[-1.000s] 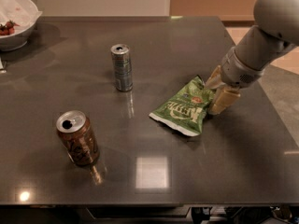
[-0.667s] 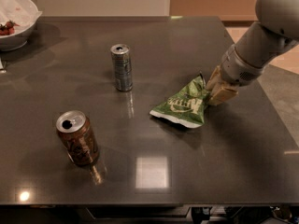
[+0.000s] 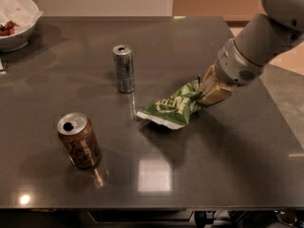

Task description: Move green jalapeno chip bag near orange can

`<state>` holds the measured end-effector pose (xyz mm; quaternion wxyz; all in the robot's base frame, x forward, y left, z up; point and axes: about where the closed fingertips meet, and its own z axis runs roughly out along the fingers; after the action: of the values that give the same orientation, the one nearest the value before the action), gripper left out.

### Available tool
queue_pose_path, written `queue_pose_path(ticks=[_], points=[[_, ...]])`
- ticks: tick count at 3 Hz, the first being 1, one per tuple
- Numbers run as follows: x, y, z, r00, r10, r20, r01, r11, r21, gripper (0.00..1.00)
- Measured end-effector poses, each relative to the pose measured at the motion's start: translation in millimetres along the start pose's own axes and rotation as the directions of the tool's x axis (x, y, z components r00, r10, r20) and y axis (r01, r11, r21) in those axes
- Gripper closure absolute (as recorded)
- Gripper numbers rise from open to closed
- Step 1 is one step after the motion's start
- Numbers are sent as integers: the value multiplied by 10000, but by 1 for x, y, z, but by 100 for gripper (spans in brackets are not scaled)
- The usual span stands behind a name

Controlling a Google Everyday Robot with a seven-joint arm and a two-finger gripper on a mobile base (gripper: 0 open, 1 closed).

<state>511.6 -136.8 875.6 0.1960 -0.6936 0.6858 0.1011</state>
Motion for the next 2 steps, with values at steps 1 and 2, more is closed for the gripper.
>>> queue_pose_path(ticks=[1, 2], points=[[-34, 23, 8, 9971, -616, 447, 629, 9977, -272, 100], [-59, 41, 16, 9901, -1226, 685, 1258, 9910, -454, 100]])
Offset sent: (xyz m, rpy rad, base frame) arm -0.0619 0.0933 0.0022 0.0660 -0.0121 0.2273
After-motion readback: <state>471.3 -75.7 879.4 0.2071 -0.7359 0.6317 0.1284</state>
